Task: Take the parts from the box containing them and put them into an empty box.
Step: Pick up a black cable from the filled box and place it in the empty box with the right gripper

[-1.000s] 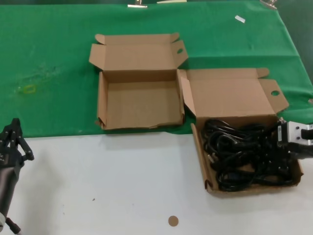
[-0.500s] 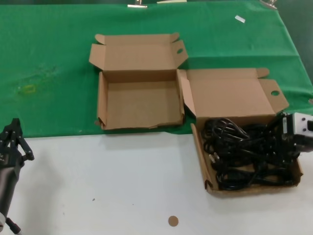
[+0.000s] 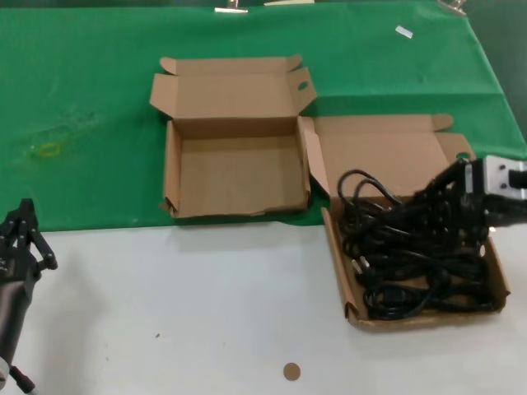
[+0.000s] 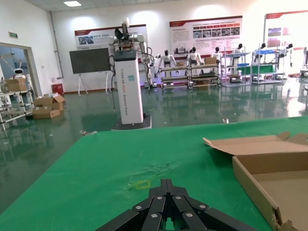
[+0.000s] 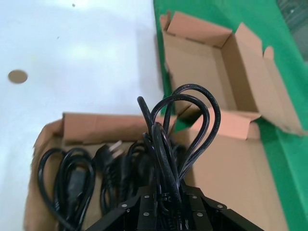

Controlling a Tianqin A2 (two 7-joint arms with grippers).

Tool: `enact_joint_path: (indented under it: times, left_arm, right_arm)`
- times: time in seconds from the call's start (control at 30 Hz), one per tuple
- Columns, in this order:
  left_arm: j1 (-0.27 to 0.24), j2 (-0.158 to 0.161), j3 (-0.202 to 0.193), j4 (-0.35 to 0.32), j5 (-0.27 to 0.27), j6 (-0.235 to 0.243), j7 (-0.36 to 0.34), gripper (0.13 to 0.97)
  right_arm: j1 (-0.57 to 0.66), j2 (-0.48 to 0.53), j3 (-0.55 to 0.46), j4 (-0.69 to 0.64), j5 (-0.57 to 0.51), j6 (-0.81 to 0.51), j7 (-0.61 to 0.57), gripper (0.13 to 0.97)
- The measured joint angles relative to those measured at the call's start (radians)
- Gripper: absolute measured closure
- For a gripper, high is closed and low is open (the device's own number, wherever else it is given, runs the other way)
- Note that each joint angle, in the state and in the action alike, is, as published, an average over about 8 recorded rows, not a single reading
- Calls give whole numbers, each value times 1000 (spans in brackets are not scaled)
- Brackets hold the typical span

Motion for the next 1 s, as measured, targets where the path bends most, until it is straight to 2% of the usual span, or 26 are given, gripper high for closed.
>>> enact_joint_path:
  times: [0.2,0.47,1.0]
  left_arm:
    - [0,0,0,0,0,0,0,953]
    - [0,0,0,0,0,0,0,953]
    - [0,0,0,0,0,0,0,953]
  right_arm:
    - [63,-55,-20,5,-35,-11,30,868]
    - [160,-185,-72,-53,-99,-3,53,868]
    - [344,-485,-177,-371,-194,82,-5,869]
